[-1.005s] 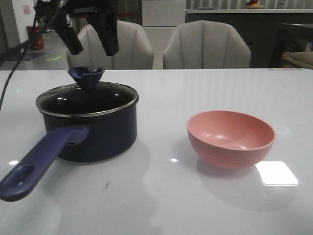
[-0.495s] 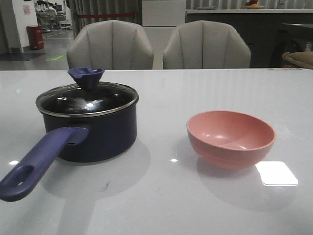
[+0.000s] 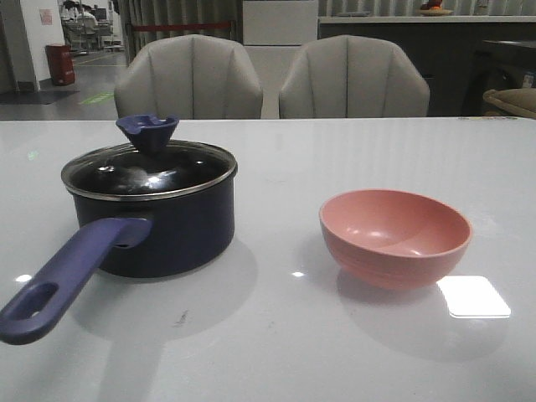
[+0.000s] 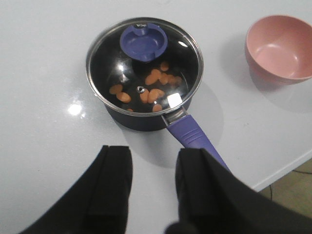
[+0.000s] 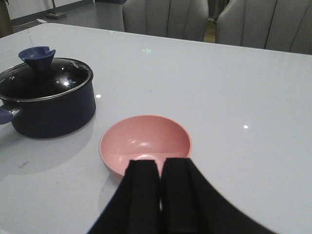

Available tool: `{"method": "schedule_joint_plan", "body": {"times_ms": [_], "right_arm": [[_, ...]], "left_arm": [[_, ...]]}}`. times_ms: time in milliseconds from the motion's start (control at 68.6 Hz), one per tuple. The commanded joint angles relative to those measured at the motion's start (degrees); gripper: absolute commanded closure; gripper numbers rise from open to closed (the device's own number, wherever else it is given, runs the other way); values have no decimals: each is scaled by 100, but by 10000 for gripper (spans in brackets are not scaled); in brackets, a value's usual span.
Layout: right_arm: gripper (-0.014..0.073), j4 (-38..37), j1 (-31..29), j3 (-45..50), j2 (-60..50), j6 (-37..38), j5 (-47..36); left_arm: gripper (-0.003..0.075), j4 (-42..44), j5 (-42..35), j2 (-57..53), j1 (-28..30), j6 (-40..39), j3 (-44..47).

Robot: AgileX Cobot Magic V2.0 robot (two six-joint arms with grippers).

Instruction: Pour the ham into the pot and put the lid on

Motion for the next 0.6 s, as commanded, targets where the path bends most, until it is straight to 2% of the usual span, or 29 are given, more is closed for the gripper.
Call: {"method": "schedule_joint_plan", "body": {"times_ms": [0, 291, 583], "right_arm": [[436, 29, 10, -154, 44, -52, -414], [436, 29, 10, -154, 44, -52, -414], [436, 29, 10, -154, 44, -52, -414]], "left_arm": [[474, 55, -849, -620, -12, 2, 371], [612, 55, -1691, -2386, -12, 2, 1960], [608, 8, -2249, -3709, -12, 2, 2920]]}}
